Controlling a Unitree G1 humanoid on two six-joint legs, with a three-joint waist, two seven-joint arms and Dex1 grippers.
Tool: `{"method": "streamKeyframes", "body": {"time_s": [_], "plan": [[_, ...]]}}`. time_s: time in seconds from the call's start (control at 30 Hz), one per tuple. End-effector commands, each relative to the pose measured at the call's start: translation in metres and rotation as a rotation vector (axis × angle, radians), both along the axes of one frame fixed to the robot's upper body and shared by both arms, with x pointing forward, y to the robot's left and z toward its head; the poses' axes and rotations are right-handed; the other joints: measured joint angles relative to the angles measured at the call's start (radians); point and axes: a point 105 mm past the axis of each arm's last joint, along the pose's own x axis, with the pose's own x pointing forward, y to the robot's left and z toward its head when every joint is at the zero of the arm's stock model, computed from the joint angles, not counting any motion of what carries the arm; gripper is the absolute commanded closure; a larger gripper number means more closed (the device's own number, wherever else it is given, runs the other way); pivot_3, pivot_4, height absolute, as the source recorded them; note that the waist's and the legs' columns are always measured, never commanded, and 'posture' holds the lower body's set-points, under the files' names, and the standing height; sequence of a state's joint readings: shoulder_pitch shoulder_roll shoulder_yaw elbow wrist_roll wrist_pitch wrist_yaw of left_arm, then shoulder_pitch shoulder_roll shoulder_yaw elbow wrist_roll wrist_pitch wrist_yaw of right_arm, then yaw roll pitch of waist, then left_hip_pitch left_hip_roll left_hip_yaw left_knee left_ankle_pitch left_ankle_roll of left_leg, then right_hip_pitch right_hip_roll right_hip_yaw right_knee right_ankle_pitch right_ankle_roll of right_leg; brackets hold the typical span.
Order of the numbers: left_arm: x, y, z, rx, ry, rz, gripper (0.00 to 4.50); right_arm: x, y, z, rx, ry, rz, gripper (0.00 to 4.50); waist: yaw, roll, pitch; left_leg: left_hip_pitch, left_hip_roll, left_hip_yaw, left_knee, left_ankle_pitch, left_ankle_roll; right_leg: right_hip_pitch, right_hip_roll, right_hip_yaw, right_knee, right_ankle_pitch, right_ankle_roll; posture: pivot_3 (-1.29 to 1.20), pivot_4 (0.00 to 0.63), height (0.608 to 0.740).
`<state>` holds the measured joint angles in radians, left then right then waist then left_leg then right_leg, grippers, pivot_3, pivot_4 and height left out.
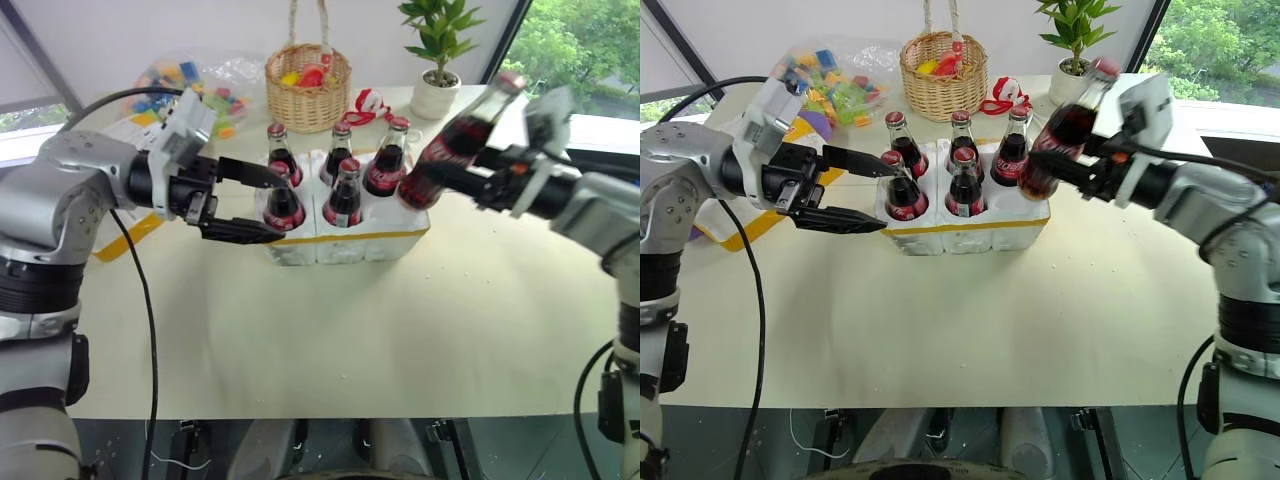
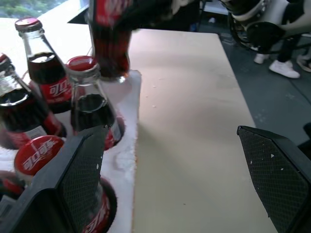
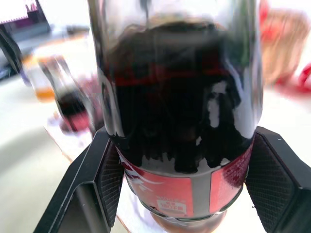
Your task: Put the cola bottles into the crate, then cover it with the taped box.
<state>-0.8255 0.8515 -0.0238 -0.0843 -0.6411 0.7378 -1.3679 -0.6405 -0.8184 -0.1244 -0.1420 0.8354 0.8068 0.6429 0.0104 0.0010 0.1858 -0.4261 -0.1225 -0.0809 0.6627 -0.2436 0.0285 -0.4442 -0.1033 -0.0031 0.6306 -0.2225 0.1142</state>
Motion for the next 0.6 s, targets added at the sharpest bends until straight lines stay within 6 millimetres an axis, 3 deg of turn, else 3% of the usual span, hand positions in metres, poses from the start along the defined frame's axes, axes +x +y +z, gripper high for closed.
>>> {"method": "streamKeyframes", "body": {"time_s": [0.03, 0.27, 0.6], "plan": [[-0.008, 0.007, 0.009, -0.003, -0.052, 0.041, 0.0, 0.009, 0.008, 0.002, -0.035, -0.058, 0.024, 1.68, -0.002, -0.001, 0.0, 0.0, 0.0, 0.0, 0.0, 0.0, 0.0, 0.0, 0.001, 0.0, 0.0, 0.0, 0.0, 0.0, 0.15, 0.732], [-0.01, 0.011, 0.012, -0.016, -0.067, 0.085, 0.0, 0.013, 0.026, 0.011, 0.016, -0.086, 0.105, 1.68, -0.005, -0.001, 0.0, 0.001, 0.0, 0.0, 0.001, -0.001, 0.002, 0.001, 0.001, 0.0, 0.0, 0.001, -0.001, 0.0, 0.15, 0.732], [-0.008, 0.014, 0.014, -0.028, -0.086, 0.13, 0.0, 0.027, 0.021, -0.023, -0.112, -0.016, 0.059, 1.68, -0.001, -0.001, 0.0, 0.0, 0.0, 0.0, 0.001, 0.0, 0.0, 0.0, 0.001, 0.0, 0.0, 0.001, -0.001, 0.0, 0.15, 0.732]]}}
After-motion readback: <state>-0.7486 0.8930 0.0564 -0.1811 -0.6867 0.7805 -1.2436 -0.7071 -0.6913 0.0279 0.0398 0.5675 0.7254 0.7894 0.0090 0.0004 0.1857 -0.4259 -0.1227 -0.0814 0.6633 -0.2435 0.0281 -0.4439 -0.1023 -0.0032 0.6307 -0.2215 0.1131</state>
